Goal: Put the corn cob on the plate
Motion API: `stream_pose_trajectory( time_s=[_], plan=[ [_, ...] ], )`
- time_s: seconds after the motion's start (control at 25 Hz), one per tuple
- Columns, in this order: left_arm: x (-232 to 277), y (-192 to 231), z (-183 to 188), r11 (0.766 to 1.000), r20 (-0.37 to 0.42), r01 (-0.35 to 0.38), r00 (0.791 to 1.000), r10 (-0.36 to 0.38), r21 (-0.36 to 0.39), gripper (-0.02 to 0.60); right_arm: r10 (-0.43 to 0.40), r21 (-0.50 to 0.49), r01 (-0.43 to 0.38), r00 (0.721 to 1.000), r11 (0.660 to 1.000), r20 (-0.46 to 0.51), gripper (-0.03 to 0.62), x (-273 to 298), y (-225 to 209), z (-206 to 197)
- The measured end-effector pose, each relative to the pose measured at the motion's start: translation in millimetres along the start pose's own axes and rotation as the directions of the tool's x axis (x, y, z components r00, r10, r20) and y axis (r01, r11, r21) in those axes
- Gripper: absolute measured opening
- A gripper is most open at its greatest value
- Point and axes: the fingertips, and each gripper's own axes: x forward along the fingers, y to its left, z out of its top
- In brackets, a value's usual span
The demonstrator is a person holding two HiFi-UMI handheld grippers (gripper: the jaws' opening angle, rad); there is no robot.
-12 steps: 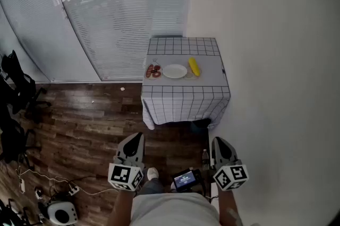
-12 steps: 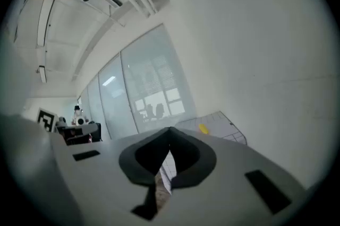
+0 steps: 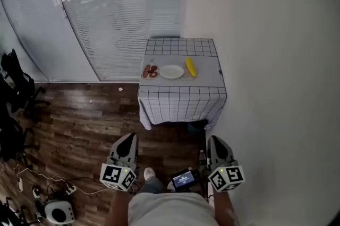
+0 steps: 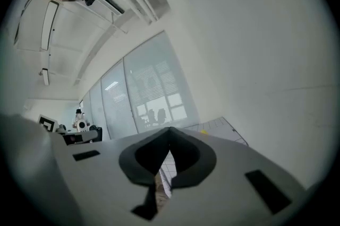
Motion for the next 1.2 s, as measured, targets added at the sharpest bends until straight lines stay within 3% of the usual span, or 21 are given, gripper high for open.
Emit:
stream_pose_trajectory(
  time_s=[0.2,0.6,1.0,1.2],
  plan=[
    [6.6,3.3,-9.9,1.000,-0.032,-0.026,0.999,0.026,0.007,0.008,0.047,0.013,-0.047,0.999,0.999,-0.017,0.006,5.3,8.1,-6.2],
    [61.6,23.8,-20.5,0.995,-0.056,-0.011,0.998,0.016,0.099,0.008,0.024,0.041,-0.023,1.000,0.999,-0.018,0.006,54.7,-13.6,-15.9],
    [183.8,90.8,-7.5,0.992,-0.036,0.017,0.999,-0.013,0.126,0.008,-0.023,-0.059,0.021,0.999,0.998,-0.030,0.006,183.7,-36.2,2.0],
    [240.2,125.9,-1.7,0.991,-0.053,0.041,0.998,-0.034,0.131,0.008,-0.048,-0.027,0.048,0.999,0.998,-0.016,0.006,243.8,-52.2,14.7]
  ],
)
